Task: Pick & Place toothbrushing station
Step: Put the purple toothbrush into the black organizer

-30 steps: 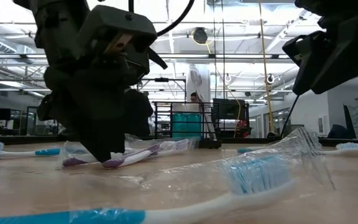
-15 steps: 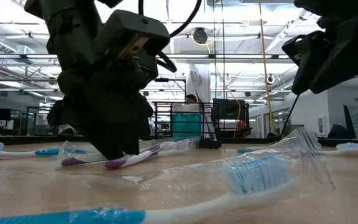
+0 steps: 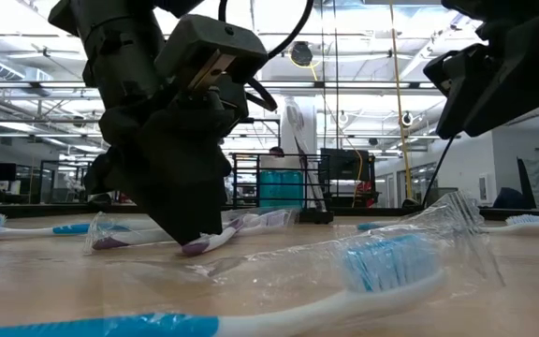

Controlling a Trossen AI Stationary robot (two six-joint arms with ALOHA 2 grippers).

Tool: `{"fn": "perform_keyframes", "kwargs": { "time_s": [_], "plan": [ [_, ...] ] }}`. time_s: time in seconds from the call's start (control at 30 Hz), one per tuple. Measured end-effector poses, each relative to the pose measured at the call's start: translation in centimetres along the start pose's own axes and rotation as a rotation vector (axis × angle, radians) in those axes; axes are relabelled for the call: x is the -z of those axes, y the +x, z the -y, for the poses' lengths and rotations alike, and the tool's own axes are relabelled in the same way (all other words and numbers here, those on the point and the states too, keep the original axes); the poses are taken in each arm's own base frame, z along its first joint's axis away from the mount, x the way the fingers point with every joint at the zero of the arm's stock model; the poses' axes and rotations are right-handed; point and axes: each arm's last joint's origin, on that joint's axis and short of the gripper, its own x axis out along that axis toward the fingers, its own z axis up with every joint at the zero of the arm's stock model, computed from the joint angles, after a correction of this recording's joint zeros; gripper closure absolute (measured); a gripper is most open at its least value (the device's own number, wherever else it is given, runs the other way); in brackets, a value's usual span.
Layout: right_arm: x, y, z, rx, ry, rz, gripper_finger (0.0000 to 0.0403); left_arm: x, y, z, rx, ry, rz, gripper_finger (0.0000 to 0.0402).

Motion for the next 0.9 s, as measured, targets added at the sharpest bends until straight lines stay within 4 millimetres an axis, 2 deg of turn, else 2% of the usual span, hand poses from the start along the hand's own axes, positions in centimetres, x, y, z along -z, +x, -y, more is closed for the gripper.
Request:
{"fn": "perform_keyframes", "kwargs": {
  "time_s": [0.1,0.2,0.27,0.5,0.7,0.9],
  "plan": [
    [0.0,0.0,0.0,-0.001,0.004,0.005,0.0275,-0.1,0.0,-0.3,-0.021,0.019,-0.007,0.0317],
    [-0.1,0.0,0.0,-0.003,0.007,0.009,0.0275,-0.4,0.1,-0.4,-0.025,0.054,0.017,0.0376],
    [-0.1,0.0,0.0,-0.003,0.007,0.01,0.0275,-0.7,0.1,-0.6,-0.047,0.076,0.032,0.0392],
    [-0.1,0.0,-0.1,-0.007,0.009,0.015,0.0275,-1.4,-0.1,-1.1,-0.042,0.148,-0.008,0.0399],
    [-0.2,0.0,-0.1,-0.007,0.009,0.015,0.0275,-1.8,-1.6,-1.3,-0.061,0.208,0.02,0.0398],
    [-0.2,0.0,0.0,-0.007,0.01,0.014,0.0275,-2.4,-3.0,-1.0,-0.025,0.211,0.059,0.0371]
  ]
}}
